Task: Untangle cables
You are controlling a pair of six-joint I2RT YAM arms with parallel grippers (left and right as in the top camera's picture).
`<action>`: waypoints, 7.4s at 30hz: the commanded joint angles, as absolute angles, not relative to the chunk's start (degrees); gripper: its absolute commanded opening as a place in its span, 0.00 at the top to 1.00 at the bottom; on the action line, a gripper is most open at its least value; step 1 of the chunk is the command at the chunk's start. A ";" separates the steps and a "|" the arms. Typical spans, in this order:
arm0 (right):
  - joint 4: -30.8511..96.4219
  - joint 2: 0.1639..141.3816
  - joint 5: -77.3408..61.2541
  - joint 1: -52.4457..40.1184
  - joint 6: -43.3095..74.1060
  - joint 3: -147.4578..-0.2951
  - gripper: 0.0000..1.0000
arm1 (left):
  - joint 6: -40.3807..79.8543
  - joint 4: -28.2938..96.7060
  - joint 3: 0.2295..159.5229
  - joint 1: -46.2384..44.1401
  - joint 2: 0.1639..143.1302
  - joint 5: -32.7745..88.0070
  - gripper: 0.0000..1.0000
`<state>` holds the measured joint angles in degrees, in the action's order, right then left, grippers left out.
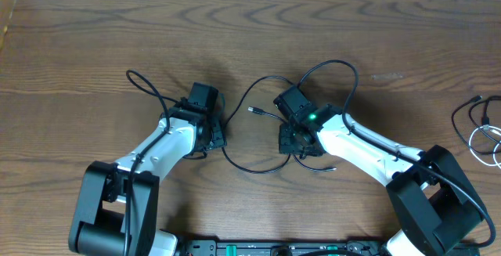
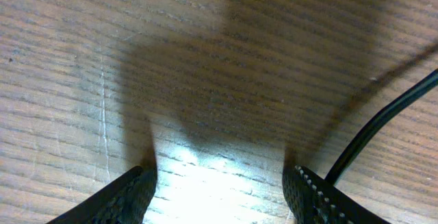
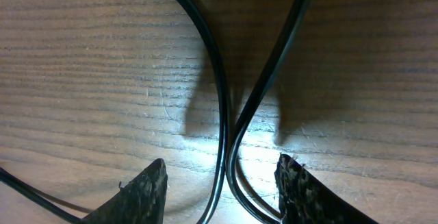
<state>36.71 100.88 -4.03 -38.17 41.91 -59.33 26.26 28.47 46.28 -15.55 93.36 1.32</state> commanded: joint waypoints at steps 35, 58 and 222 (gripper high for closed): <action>40.12 106.39 -2.26 -39.46 42.37 -58.35 0.99 | 31.22 28.34 42.11 -26.87 94.32 6.00 0.34; 51.33 96.12 -2.92 -29.06 32.01 -68.66 0.99 | 30.50 27.75 44.77 -21.23 83.55 6.02 0.32; 46.33 46.50 13.08 -28.34 19.22 -47.13 0.01 | 16.75 56.66 42.35 -5.21 27.97 7.49 0.01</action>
